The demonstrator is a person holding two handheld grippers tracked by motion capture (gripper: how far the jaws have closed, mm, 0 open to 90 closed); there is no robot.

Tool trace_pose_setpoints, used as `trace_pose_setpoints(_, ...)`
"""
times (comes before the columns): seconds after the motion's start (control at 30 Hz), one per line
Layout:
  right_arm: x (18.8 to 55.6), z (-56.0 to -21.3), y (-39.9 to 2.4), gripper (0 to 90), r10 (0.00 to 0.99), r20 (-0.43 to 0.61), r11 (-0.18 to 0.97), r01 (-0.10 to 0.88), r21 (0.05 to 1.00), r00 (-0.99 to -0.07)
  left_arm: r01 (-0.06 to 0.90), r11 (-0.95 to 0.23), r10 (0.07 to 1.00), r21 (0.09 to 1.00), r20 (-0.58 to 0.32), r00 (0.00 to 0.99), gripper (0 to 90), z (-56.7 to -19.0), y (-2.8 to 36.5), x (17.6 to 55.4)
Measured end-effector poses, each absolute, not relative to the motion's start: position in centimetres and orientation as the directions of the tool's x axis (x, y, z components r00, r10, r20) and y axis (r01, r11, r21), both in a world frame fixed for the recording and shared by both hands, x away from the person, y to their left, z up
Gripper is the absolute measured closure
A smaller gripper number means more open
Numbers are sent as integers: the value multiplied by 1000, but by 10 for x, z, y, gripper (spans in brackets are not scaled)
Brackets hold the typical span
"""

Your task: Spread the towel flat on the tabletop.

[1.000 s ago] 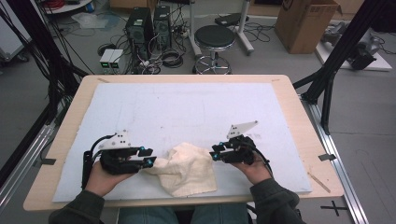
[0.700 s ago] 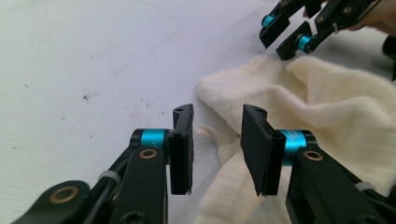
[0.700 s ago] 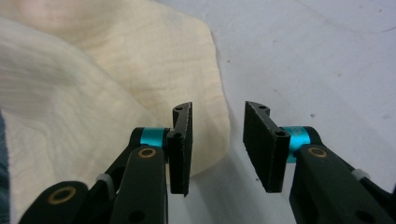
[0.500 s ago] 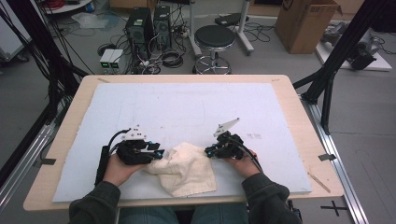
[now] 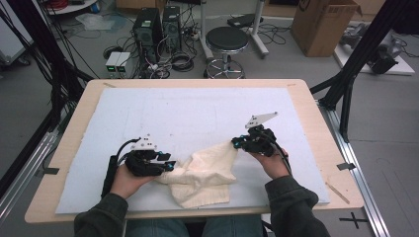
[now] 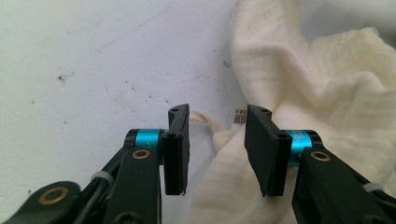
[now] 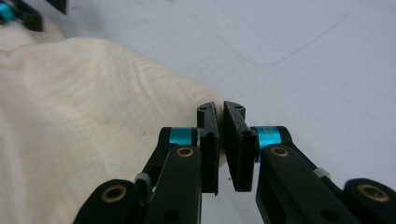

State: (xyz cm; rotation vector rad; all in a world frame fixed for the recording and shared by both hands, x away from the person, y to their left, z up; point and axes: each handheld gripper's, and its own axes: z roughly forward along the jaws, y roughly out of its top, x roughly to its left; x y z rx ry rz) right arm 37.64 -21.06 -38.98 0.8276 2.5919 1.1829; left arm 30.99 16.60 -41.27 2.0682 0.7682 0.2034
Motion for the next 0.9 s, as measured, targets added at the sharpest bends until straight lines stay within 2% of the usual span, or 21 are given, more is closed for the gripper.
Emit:
trace_pose_setpoints(0.17,389,-394,-229,845,637,56,502,468,727,-769,445,-408,591,797,-141,794,603,-413,166,310)
trace_pose_setpoints(0.27,394,-401,-235,805,663,71,500,511,699,-746,450,-392,601,802,-147,785,597,-413,166,311)
trace_pose_setpoints(0.5,379,-405,-221,625,599,70,534,463,708,-798,478,-381,605,792,-177,776,597,-415,157,325)
trace_pose_setpoints(0.6,367,-409,-214,626,533,129,509,439,740,-836,484,-402,581,777,-192,791,593,-416,149,328)
trace_pose_setpoints(0.77,345,-418,-192,575,389,175,566,385,729,-904,497,-469,537,730,-212,817,578,-423,143,323)
trace_pose_setpoints(0.9,332,-418,-181,567,340,164,591,346,729,-926,451,-505,483,736,-193,854,765,-424,136,311)
